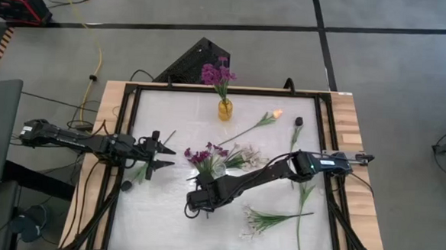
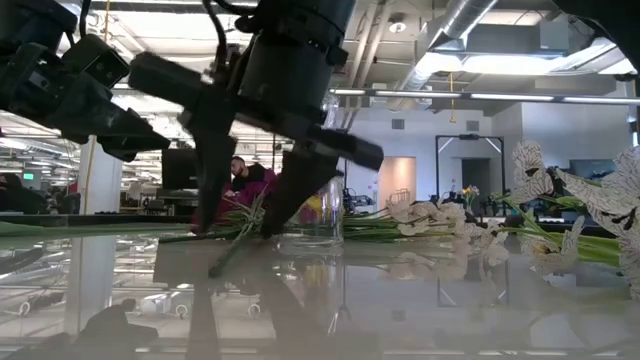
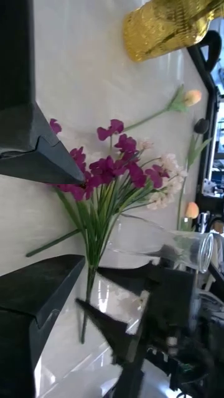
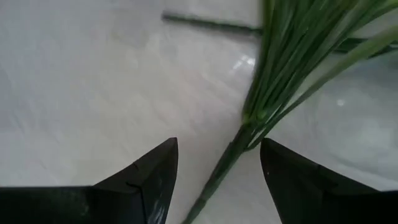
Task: Sort flowers into vase by color
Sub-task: Put the purple flowers into the yellow vase
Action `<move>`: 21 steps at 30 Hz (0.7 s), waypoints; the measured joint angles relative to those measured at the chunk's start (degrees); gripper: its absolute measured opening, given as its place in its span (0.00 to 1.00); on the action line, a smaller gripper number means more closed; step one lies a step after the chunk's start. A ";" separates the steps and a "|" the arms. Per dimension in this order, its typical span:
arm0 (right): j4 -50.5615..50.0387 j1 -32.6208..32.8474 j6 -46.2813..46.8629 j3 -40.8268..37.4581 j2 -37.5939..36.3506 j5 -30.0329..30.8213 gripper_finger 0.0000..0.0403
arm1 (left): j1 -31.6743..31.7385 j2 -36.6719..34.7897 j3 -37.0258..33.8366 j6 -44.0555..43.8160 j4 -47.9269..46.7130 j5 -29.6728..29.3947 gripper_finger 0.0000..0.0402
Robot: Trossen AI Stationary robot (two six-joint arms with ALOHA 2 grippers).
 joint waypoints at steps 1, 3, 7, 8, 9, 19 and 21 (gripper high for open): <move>0.23 -0.03 0.51 0.04 0.11 0.20 0.63 | 0.01 0.00 0.01 -0.02 -0.24 -0.02 0.46; 0.13 -0.03 0.68 -0.10 0.56 0.27 0.63 | 0.00 0.02 0.00 0.00 -0.47 -0.09 0.46; -0.11 0.07 1.88 0.01 1.25 1.09 0.57 | 0.00 0.01 0.01 0.00 -0.61 -0.09 0.46; -0.24 0.07 1.99 -0.01 1.32 1.04 0.54 | 0.01 0.00 0.01 0.00 -0.59 -0.11 0.46; -0.15 0.03 2.43 0.07 1.89 1.00 0.51 | 0.01 0.00 0.01 0.00 -0.61 -0.09 0.46; -1.96 1.36 4.09 0.06 1.88 3.26 0.09 | 0.00 0.02 0.03 0.00 -0.61 -0.01 0.46; -2.17 2.04 4.12 0.24 1.31 5.22 0.09 | -0.01 0.02 0.03 0.00 -0.63 -0.02 0.46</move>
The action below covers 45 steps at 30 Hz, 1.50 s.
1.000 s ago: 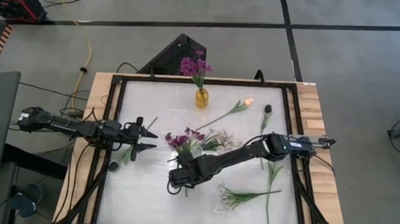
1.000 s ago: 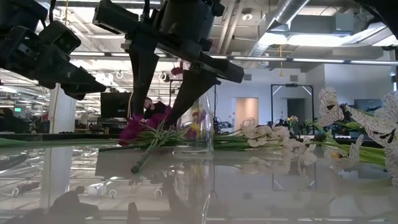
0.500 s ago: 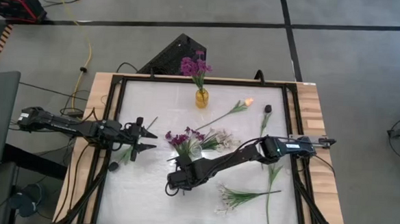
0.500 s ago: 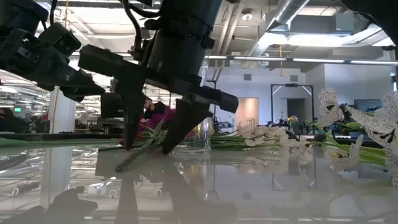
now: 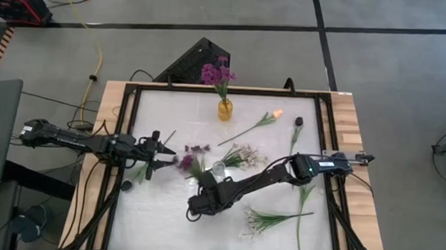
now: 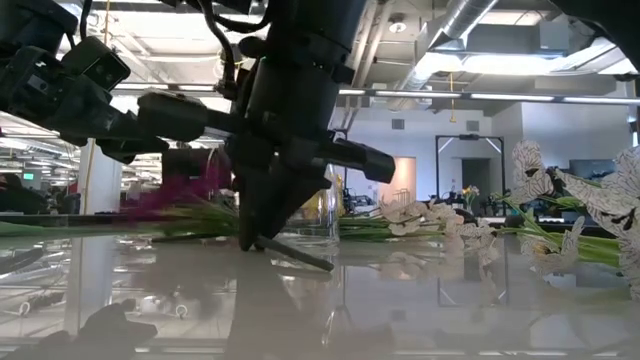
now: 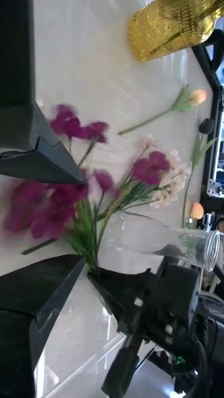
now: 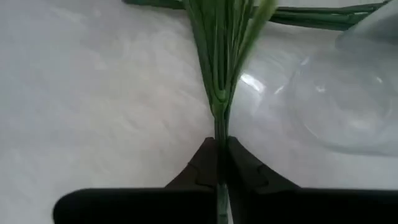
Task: Sort flowers into vase by color
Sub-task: Put the purple flowers into the yellow vase
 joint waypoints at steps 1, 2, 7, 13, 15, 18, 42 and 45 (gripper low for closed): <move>-0.02 0.47 -0.03 0.29 -0.36 1.40 0.09 | 0.02 -0.01 0.00 0.01 -0.01 0.01 0.46; -0.08 1.08 -0.46 0.62 -0.93 3.08 0.09 | 0.00 -0.01 0.00 0.01 -0.02 -0.01 0.46; -0.09 5.00 -2.85 1.50 -8.04 15.31 0.09 | 0.01 -0.01 0.00 0.00 -0.04 0.02 0.46; -8.23 12.08 -3.23 1.41 -16.01 33.20 0.09 | 0.02 -0.02 0.00 0.00 -0.04 0.02 0.46; -14.66 14.11 0.42 1.45 -19.20 37.46 0.09 | 0.00 0.00 0.00 0.00 0.01 0.03 0.46; -25.13 16.23 7.72 1.48 -22.93 43.45 0.09 | 0.01 -0.01 0.00 0.00 0.12 0.03 0.46; -0.71 -16.78 -2.98 -58.66 -80.50 40.26 0.09 | 0.01 -0.02 0.55 2.17 2.23 -2.14 0.46; 32.40 -26.00 -28.53 -69.38 -84.94 21.73 0.09 | 0.00 -0.02 0.59 3.45 2.30 -3.09 0.46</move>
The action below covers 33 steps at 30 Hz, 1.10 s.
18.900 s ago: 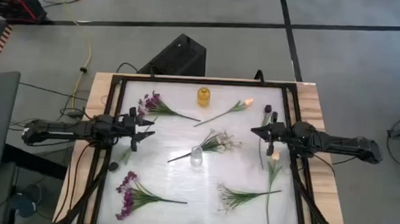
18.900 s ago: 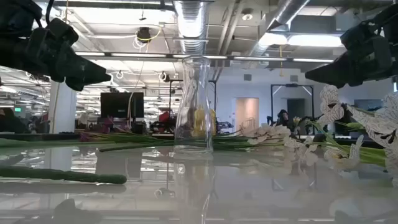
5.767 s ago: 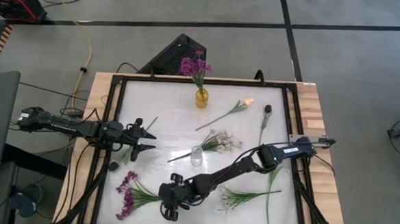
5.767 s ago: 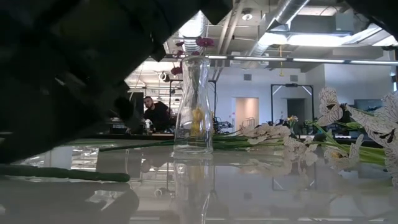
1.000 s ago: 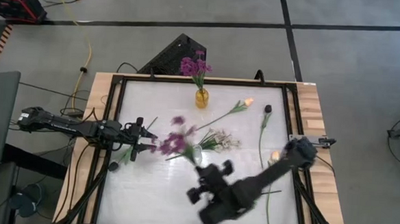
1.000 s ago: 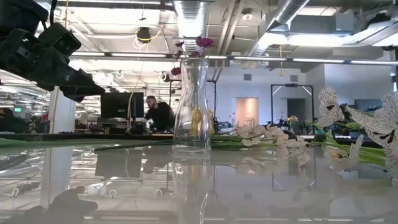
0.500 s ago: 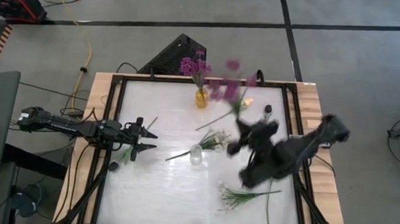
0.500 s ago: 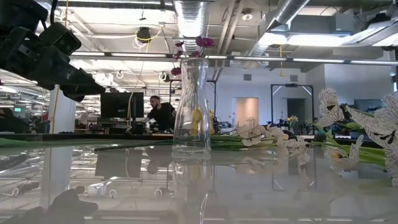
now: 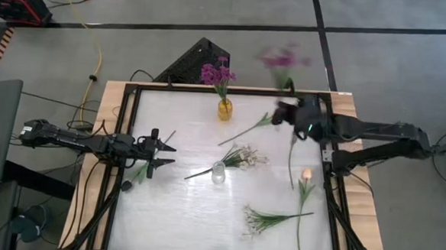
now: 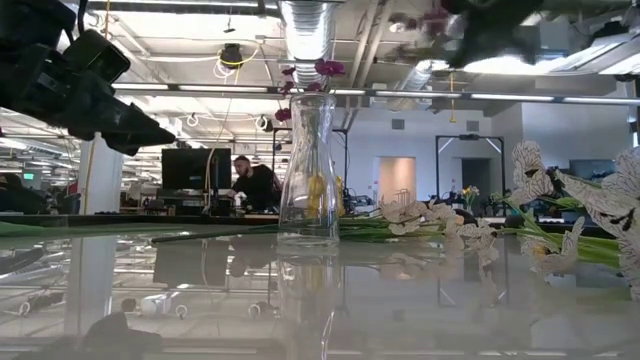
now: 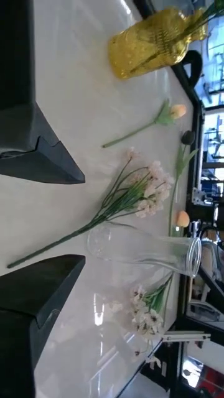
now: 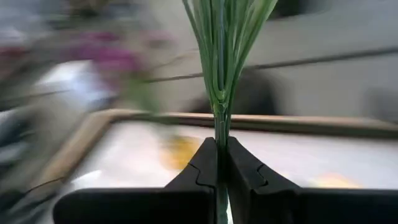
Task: Sort flowers into vase by color
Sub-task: Put the purple flowers into the yellow vase
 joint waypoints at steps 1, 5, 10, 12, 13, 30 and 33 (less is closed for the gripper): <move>11.09 -3.29 -7.08 -3.19 -0.67 -7.95 0.09 | 0.00 0.00 0.02 0.73 0.15 -0.48 0.46; 36.35 -15.74 -18.07 -11.00 -0.15 -26.15 0.09 | 0.00 0.00 0.07 3.11 0.50 -4.15 0.46; 70.33 -27.74 -17.74 -20.17 9.69 -38.40 0.09 | 0.02 0.00 -0.26 -0.04 0.62 -6.30 0.46; 83.29 -30.73 -14.25 -21.83 16.50 -41.06 0.09 | 0.01 0.01 -0.34 -0.54 0.26 -7.34 0.46; 88.68 -31.62 -12.64 -22.01 20.08 -41.48 0.09 | 0.02 0.02 -0.35 -0.55 0.24 -8.10 0.46; 111.57 -26.83 -12.84 -3.26 57.78 -44.40 0.09 | 0.36 -0.02 -0.39 8.70 7.99 -15.87 0.46; 111.61 -26.33 -14.35 -3.19 58.46 -44.12 0.09 | 1.15 -0.02 -0.42 8.75 8.25 -15.89 0.46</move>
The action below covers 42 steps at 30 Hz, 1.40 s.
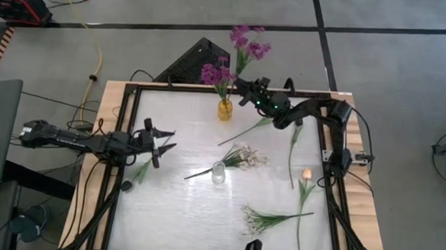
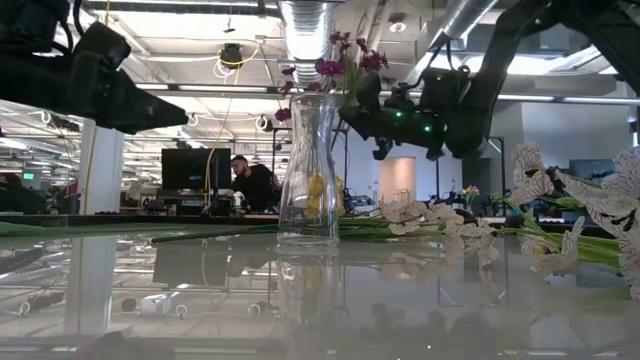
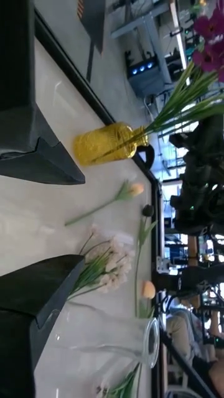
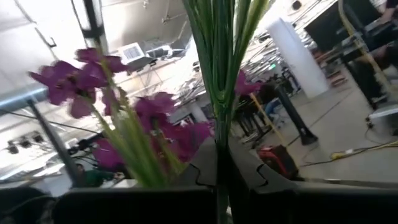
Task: Sort flowers into vase by color
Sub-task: Put the purple flowers into the yellow vase
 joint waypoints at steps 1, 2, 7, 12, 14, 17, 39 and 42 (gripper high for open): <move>-0.02 0.07 -0.13 0.00 0.05 0.18 0.09 | 0.35 0.00 0.00 -0.01 -0.02 -0.01 0.46; -0.02 0.09 -0.27 -0.02 0.07 0.44 0.09 | 0.70 0.00 0.00 -0.02 -0.04 -0.02 0.46; 0.01 0.92 -3.71 -0.02 0.06 2.93 0.09 | 1.99 0.01 -0.02 -1.88 -0.09 1.09 0.46; 0.02 1.96 -4.61 -0.01 0.09 3.59 0.09 | 2.50 0.02 -0.02 -3.78 -0.32 2.00 0.46; 0.04 2.61 -5.82 -0.01 0.09 4.75 0.09 | 2.50 0.02 -0.02 -4.04 -0.34 2.01 0.46; 0.02 3.38 -7.13 -0.02 0.09 6.23 0.09 | 2.50 0.02 -0.04 -4.04 -0.28 2.00 0.46; -3.71 6.65 -13.33 -0.02 0.09 12.50 0.09 | 2.48 0.02 -0.09 -5.60 -0.06 2.07 0.46; -4.98 6.62 -13.33 -0.02 0.09 12.42 0.09 | 2.48 0.02 -0.09 -5.72 -0.06 2.08 0.46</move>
